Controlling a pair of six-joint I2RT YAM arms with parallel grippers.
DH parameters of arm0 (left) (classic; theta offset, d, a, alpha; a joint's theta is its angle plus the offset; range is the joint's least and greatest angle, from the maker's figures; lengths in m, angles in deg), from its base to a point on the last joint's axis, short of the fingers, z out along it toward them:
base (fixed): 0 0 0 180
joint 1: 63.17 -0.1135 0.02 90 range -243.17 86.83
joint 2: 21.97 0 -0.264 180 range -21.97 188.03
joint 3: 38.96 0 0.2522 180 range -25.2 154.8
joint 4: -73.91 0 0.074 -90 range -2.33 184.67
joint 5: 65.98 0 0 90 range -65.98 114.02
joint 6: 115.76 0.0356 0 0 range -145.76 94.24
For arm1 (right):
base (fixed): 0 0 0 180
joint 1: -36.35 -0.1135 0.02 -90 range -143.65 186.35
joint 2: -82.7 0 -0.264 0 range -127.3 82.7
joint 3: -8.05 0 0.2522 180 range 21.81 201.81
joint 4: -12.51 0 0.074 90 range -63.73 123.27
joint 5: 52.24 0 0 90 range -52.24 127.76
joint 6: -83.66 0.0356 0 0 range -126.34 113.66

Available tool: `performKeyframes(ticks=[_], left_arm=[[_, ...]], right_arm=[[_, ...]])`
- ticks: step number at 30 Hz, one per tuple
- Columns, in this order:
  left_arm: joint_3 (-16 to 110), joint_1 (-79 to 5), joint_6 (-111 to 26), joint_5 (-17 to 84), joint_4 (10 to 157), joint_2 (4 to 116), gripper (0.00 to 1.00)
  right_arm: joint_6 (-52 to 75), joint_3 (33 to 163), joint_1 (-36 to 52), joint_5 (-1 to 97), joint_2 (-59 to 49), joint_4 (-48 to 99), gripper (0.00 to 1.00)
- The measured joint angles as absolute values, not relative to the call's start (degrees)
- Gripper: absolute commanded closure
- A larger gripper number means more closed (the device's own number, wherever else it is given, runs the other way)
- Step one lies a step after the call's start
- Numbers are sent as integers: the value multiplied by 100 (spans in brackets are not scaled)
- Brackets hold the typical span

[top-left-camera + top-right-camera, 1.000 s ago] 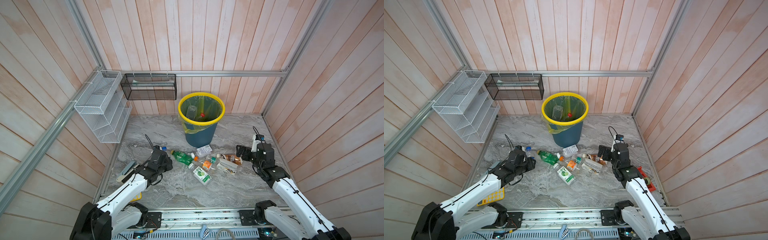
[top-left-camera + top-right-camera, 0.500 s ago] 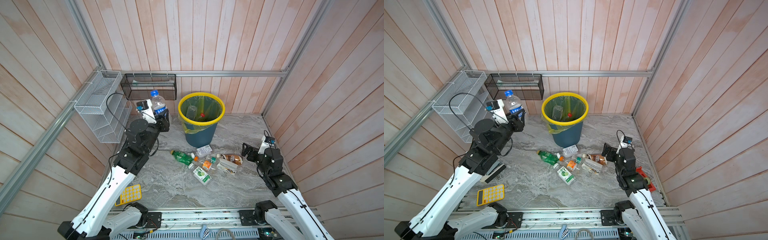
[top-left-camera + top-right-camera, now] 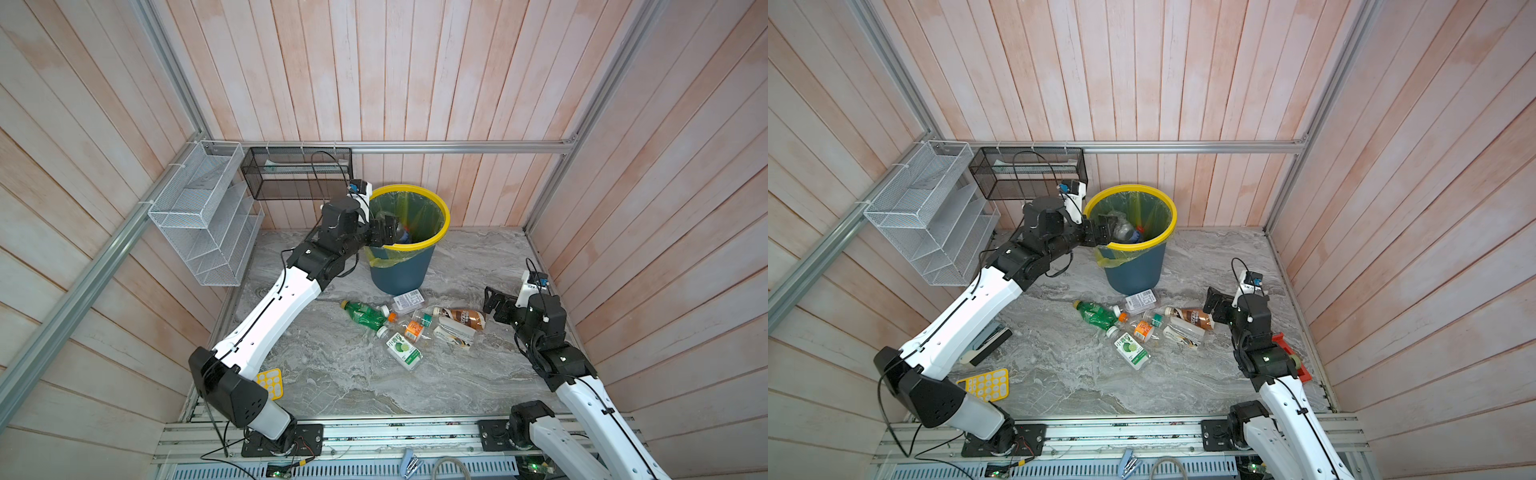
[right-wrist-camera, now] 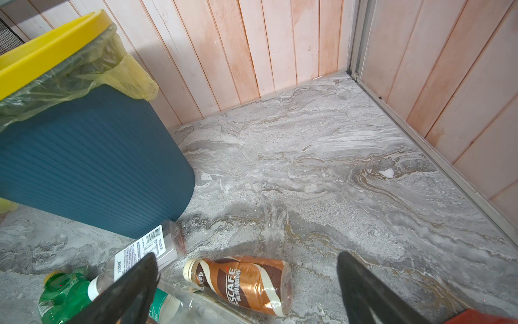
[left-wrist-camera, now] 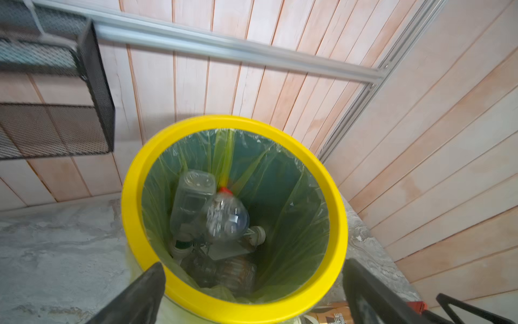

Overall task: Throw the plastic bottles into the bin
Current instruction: 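Lift the blue-cap bottle over the bin and open the left gripper, then withdraw the left arm while the right gripper reaches to the long clear bottle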

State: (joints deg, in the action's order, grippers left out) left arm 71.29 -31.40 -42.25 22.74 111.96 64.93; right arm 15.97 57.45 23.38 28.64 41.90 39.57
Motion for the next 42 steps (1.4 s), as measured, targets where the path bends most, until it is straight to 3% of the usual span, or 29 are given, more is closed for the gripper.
performKeyframes(ticks=[8, 16, 32, 42], left_arm=[[6676, -3137, -4225, 2022, 10752, 5491, 0], [5594, -3137, -4254, 1856, 10626, 5387, 0], [2930, -3168, -5086, 1454, 10573, 4045, 0], [2403, -3273, -5436, 1454, 10698, 3789, 0]], right_arm=[[1601, 5745, 2338, 2872, 4162, 3983, 1], [1601, 5736, 2340, 2982, 4099, 3985, 1], [2056, 4668, 2231, 4287, 3631, 3554, 5], [2071, 4663, 1673, 4499, 3143, 3485, 4]])
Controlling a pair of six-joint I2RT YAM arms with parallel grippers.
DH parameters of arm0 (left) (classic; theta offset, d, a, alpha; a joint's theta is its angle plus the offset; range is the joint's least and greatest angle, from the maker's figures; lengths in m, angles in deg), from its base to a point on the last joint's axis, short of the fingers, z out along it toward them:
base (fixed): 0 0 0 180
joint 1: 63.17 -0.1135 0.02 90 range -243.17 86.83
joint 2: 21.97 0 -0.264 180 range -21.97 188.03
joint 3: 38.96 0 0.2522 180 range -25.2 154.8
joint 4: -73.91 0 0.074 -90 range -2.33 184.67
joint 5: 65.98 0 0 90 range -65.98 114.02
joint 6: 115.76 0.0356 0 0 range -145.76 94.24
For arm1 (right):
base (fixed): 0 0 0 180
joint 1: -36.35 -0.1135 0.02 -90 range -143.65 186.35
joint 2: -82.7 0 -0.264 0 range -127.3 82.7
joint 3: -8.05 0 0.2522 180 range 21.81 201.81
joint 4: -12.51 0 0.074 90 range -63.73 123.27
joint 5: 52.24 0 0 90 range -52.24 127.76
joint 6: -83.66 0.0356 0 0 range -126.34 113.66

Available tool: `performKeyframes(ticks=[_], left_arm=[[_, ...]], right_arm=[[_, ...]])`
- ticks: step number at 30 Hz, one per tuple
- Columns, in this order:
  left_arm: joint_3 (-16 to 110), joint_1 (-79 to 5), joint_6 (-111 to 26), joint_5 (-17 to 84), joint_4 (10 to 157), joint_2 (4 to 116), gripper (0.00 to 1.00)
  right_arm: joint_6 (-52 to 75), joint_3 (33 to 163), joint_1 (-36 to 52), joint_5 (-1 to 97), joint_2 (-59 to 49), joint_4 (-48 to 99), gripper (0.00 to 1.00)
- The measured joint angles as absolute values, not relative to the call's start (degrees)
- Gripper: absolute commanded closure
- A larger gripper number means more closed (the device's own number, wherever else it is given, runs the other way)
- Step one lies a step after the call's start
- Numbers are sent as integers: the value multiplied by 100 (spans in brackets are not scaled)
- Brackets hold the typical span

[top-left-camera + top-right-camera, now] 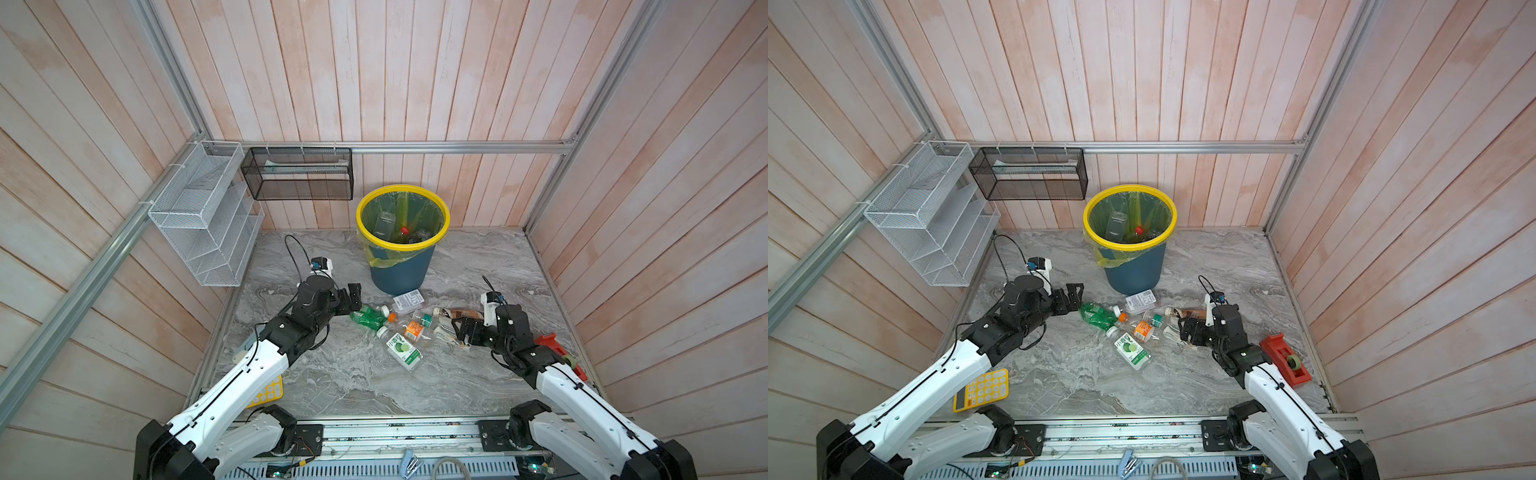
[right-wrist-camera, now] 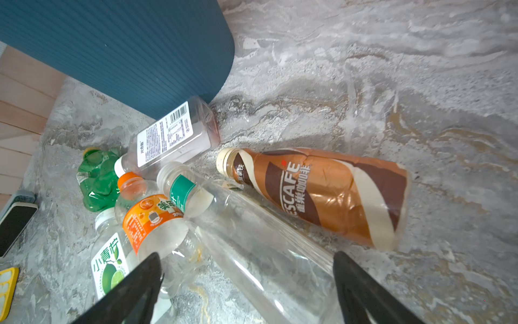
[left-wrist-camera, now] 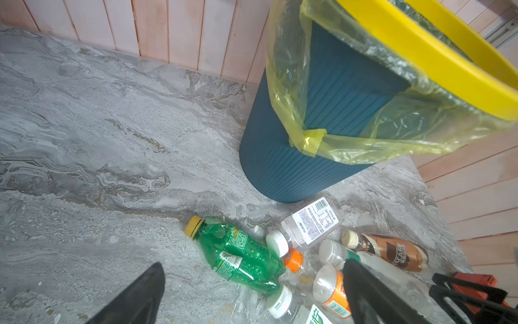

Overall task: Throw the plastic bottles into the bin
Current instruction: 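Withdraw the left arm while the right gripper reaches to the long clear bottle, then close the right gripper on the long clear green-cap bottle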

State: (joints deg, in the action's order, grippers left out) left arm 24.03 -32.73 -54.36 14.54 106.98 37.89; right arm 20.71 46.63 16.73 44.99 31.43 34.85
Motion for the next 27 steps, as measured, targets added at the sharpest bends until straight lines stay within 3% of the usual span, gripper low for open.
performKeyframes(ticks=[8, 27], left_arm=[[2336, -3343, -5499, 1458, 10744, 3706, 0], [2246, -3441, -5541, 1528, 10787, 3706, 0]], right_arm=[[2014, 4663, 1590, 4525, 2824, 3485, 2], [1734, 4974, 1031, 4667, 2435, 4083, 8]])
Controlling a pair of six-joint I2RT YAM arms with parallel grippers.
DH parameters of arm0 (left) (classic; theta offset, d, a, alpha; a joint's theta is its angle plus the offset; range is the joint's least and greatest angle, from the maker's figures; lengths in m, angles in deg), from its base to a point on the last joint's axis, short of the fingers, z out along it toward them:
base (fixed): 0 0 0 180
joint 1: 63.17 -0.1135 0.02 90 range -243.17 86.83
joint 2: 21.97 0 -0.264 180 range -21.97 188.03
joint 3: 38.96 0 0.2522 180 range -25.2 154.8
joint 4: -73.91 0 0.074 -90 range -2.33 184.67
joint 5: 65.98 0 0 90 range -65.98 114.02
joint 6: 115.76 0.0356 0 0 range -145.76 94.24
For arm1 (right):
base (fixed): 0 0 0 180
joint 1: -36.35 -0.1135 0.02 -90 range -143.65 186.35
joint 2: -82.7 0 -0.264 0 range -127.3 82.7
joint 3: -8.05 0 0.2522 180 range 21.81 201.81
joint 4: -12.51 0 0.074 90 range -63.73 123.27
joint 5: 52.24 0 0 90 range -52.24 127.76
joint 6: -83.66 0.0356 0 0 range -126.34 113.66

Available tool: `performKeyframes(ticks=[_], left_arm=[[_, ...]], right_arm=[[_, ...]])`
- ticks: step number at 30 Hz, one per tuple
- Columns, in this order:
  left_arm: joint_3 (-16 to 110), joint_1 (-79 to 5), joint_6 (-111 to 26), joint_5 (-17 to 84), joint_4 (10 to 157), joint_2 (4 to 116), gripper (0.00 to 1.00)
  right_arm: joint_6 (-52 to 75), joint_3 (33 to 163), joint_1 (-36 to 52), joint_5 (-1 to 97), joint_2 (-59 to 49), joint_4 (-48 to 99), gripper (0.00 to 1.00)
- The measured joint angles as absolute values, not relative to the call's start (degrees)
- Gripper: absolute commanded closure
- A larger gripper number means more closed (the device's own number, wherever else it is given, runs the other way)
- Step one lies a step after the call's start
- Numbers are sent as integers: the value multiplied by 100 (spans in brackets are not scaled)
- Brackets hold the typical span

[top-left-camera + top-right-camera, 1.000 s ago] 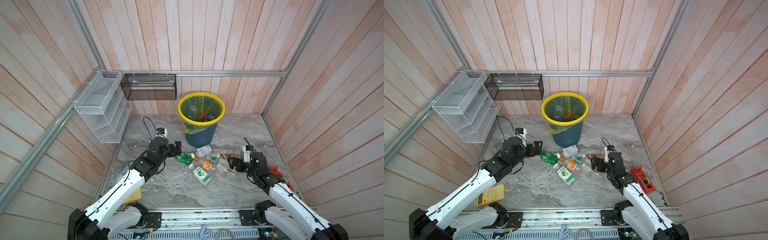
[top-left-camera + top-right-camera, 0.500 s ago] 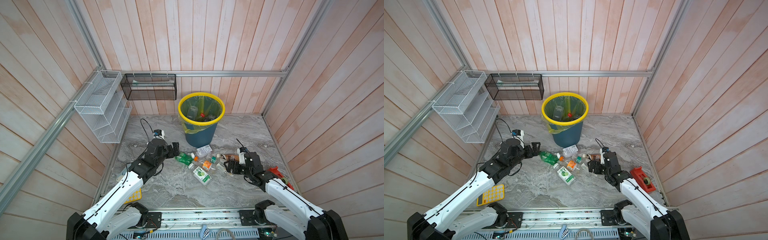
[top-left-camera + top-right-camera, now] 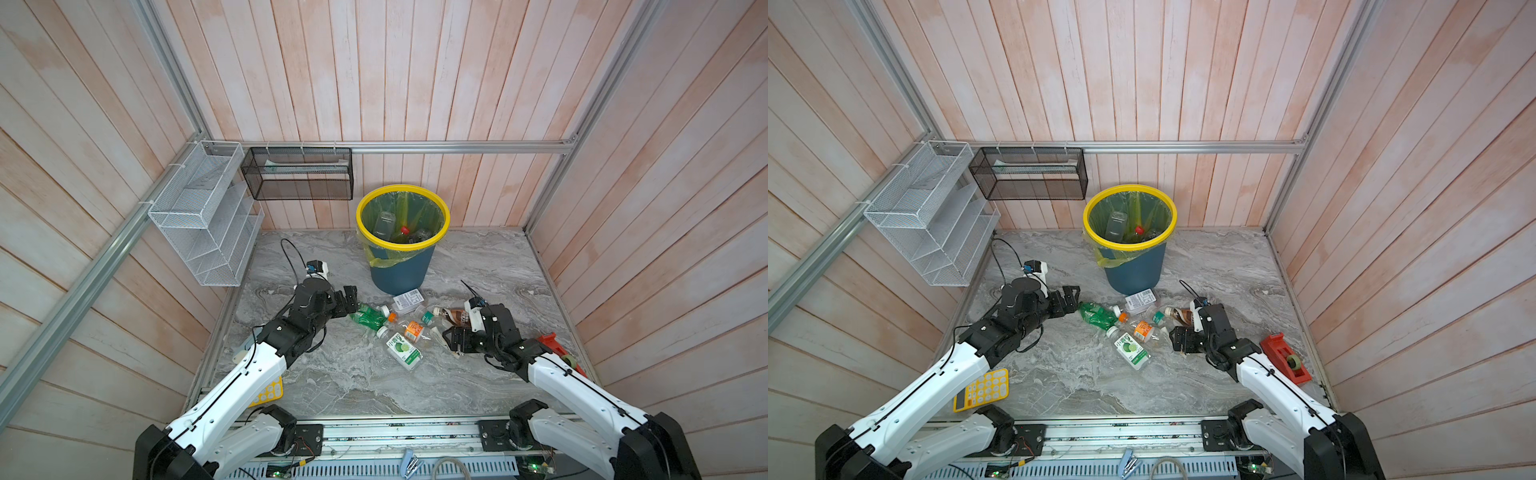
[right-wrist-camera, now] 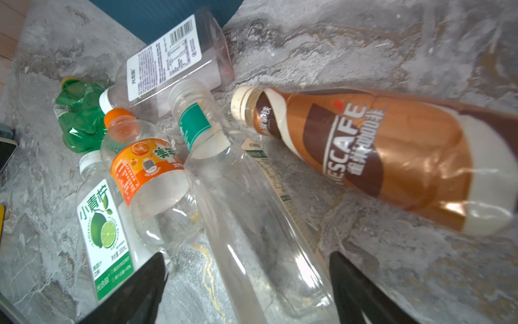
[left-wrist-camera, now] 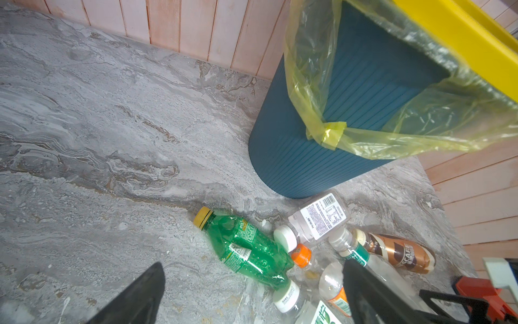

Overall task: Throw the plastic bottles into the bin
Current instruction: 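Close the right gripper on the long clear green-cap bottle, then lift the long clear bottle over the bin and open the right gripper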

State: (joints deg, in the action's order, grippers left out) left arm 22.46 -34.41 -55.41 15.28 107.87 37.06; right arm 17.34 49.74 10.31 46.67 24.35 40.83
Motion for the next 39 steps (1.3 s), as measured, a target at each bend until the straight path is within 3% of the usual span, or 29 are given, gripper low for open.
performKeyframes(ticks=[15, 29, 33, 39], left_arm=[[2128, -3664, -5539, 1515, 10986, 3577, 0], [2062, -3730, -5558, 1469, 11120, 3474, 0], [1968, -3769, -5600, 1437, 11124, 3426, 0], [1603, -3876, -5779, 1362, 11126, 3308, 0]], right_arm=[[1243, 5754, 554, 4381, 1155, 4748, 15], [1181, 5773, 423, 4361, 800, 4881, 44], [1168, 5776, 412, 4359, 1242, 4888, 50], [1168, 5948, 412, 3946, 3161, 4816, 52]])
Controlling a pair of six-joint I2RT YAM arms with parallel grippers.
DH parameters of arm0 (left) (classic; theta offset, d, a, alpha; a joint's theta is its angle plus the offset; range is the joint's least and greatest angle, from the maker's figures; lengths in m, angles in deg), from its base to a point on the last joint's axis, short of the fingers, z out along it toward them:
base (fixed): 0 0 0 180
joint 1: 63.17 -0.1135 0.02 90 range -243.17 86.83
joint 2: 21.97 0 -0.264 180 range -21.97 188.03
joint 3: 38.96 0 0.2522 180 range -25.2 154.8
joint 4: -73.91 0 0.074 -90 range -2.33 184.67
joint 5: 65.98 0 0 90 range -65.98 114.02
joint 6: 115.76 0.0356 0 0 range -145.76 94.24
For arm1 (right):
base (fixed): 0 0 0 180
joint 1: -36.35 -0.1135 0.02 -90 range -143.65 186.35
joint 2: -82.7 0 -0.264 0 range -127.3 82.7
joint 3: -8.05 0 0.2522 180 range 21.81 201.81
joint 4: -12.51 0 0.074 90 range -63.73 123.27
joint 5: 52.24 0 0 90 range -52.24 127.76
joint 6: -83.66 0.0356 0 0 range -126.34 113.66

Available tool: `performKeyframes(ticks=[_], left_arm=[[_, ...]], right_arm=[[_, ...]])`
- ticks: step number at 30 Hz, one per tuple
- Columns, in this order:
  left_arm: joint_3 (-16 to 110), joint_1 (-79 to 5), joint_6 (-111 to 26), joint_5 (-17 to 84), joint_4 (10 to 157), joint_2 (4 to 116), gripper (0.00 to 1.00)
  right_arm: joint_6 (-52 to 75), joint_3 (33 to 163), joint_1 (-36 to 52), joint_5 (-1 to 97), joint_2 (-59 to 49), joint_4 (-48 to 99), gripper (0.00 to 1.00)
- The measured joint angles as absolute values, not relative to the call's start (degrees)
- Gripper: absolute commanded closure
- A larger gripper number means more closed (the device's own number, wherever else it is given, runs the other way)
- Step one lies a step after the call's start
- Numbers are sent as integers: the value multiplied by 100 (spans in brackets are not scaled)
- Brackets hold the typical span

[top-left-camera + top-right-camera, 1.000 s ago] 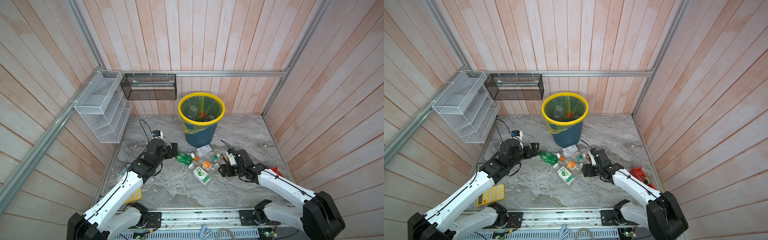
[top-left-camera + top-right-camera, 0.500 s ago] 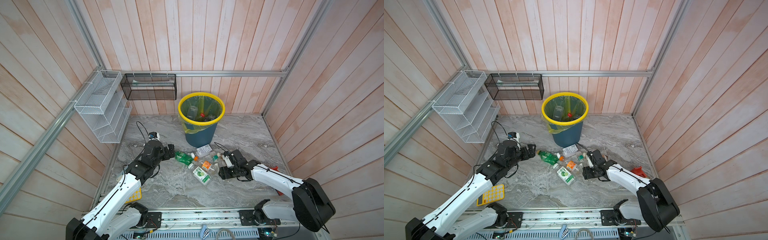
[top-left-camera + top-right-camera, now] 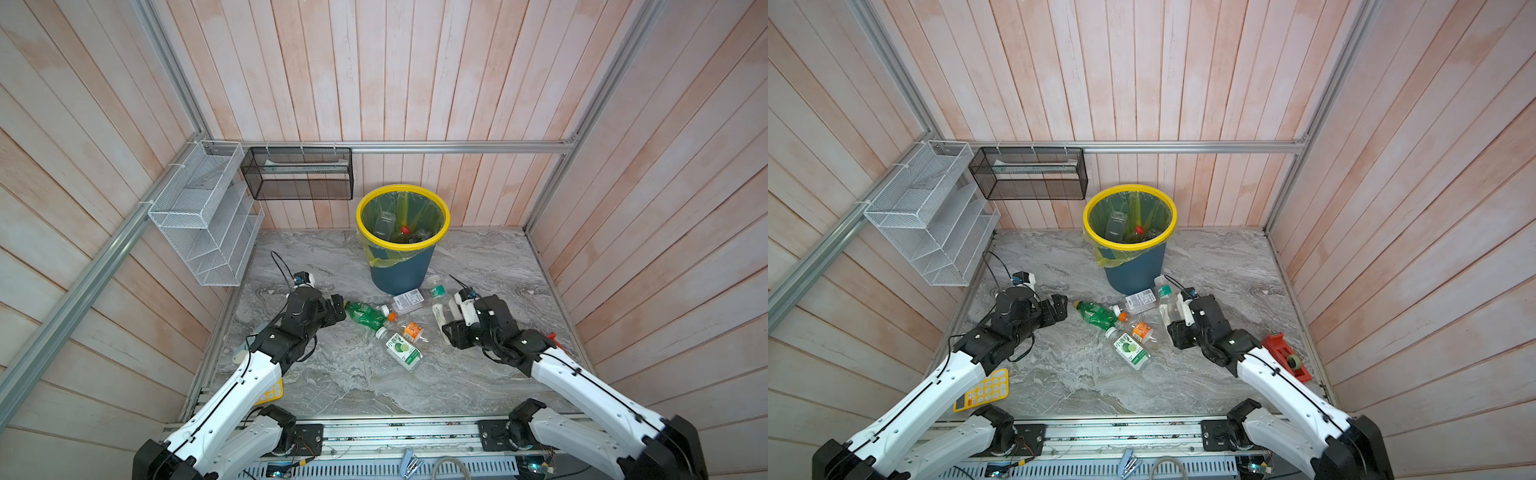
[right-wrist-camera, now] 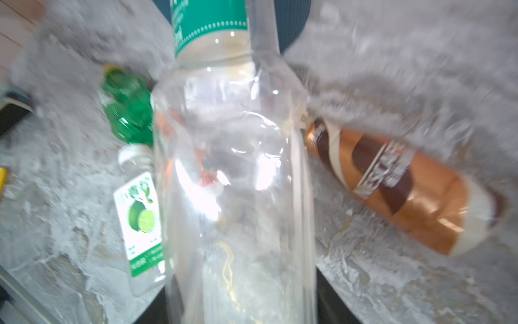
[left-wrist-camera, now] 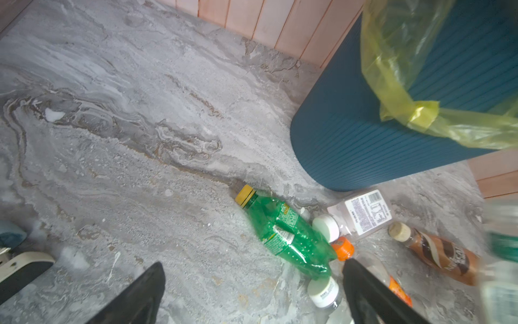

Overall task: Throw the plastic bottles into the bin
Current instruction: 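Lift the long clear bottle over the bin and open the right gripper, then withdraw the right arm back toward the pile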

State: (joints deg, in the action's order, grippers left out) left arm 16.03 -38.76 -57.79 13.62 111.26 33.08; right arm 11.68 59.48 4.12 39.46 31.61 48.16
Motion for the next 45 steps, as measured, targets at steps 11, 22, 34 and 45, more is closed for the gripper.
performKeyframes(ticks=[11, 22, 34, 45], left_arm=[[1404, -3830, -5919, 1478, 11085, 3301, 0], [1404, -3319, -5882, 1321, 11126, 3422, 0], [1407, -3312, -5853, 1297, 11150, 3548, 0], [1407, -3299, -5834, 1260, 11150, 3586, 0]], right_arm=[[781, 7120, 412, 2634, 4855, 3347, 50], [602, 10186, 412, 3736, 647, 2444, 16], [458, 10639, 589, 3467, 494, 3393, 0], [917, 8444, 1422, 2901, 2212, 3445, 0]])
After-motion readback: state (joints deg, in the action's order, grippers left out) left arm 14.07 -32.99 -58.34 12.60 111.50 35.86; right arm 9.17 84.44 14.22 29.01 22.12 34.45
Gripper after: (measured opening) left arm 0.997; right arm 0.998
